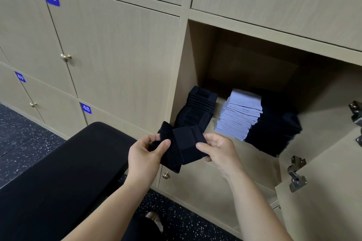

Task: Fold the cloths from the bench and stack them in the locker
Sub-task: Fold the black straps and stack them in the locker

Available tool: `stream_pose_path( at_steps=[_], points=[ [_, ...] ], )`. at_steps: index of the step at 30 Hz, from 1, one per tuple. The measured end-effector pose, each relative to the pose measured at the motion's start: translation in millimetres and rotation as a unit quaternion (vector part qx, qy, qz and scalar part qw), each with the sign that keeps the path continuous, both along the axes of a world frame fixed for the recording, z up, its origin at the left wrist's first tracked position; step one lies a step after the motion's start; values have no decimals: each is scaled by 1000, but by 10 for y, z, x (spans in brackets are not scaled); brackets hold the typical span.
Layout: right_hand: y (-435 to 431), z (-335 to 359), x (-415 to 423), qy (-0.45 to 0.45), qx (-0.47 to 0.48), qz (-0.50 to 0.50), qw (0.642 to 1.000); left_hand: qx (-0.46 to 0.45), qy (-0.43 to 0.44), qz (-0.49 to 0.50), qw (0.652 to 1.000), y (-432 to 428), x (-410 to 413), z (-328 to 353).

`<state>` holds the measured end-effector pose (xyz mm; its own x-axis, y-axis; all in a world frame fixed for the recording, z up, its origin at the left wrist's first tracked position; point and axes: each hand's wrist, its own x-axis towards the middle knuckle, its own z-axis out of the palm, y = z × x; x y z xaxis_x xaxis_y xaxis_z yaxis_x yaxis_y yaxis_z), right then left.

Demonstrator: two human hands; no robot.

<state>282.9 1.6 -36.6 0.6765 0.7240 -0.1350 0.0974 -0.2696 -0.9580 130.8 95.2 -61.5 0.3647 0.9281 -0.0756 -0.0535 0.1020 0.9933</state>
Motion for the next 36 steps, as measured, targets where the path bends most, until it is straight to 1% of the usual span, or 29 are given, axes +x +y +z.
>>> stream_pose_path(
  at_steps=[5,10,13,16,18,21,26,29,32,34,36],
  points=[
    [160,-133,98,28,5,-5,1000,-8,2,6,1000,130,61,-87],
    [281,-265,222,65,31,-56,996,-15,14,23,1000,222,86,-198],
    [405,-330,409,101,72,-154,980,-16,18,28,999,256,88,-263],
    [620,-329,579,149,116,-261,947,-22,21,26,999,289,110,-331],
    [786,-314,682,168,129,-298,931,-21,25,28,999,317,122,-366],
    [1035,-354,819,172,134,-320,922,-15,30,32,999,358,110,-404],
    [1268,-481,950,160,102,-322,928,-13,40,30,999,407,79,-463],
    [1311,-568,966,121,71,-324,936,-17,45,31,998,434,75,-507],
    [1307,-663,999,62,33,-311,948,-16,47,27,998,444,73,-523],
    [1278,-711,1014,-7,-38,-287,957,-13,49,26,998,444,64,-526],
    [1248,-725,1014,-77,-112,-273,953,-13,46,27,998,430,57,-514]
  ],
)
